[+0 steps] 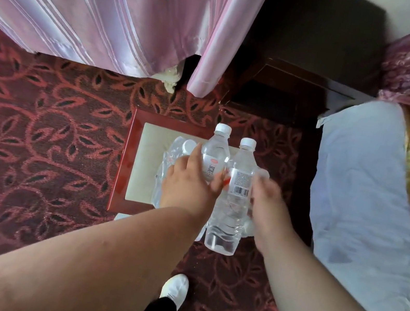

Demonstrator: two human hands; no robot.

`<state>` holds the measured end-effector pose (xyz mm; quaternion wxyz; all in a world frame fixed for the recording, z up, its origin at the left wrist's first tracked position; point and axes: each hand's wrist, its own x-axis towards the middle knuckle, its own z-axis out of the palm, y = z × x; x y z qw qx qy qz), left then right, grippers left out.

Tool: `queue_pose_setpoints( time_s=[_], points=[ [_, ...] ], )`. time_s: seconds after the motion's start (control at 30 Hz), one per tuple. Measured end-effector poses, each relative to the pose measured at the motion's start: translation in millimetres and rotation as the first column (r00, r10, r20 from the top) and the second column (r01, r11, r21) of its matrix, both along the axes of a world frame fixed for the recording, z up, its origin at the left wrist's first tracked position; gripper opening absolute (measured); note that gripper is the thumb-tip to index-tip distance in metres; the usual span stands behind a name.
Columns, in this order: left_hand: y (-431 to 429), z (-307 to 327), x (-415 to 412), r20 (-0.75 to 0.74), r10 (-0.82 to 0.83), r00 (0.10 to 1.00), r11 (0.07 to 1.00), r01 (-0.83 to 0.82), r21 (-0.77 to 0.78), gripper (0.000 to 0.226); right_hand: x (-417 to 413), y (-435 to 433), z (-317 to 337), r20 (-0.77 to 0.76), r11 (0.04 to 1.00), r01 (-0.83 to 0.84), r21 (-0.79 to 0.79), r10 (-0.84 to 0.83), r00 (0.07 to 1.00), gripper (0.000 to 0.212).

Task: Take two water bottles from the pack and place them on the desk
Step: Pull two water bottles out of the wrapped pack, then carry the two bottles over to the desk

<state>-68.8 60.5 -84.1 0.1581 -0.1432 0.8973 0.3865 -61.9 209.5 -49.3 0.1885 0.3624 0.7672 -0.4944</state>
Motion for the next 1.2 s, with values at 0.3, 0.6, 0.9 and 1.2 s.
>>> queue_pose_setpoints(
  time_s=[0.3,0.6,0.9,1.2],
  points=[
    [3.2,22.4,-8.4,0.301,0.127,0.945,0.945,-0.207,0.252,0.071,26.7,-13.0,3.2,-0.012,0.990,-0.045,-0.133,0.044,0.999,0.062],
    [4.6,114.7,12.8,0.202,0.128,0.971,0.702,-0.233,0.673,0.048,36.1,6.9,103.0,-0.242,0.978,-0.134,-0.160,0.092,0.966,0.067],
    [-24.5,307.5,64.8,-0.240,0.221,0.945,0.715,0.010,0.699,0.043,49.1,-9.3,267.4,-0.595,0.900,-0.415,-0.135,0.261,0.760,0.050],
    [-131.7,405.9,154.0,-0.508,0.439,0.742,0.775,-0.026,0.631,0.013,100.3,-122.3,372.1,-0.803,0.683,-0.722,-0.107,0.369,0.469,0.037]
  ],
)
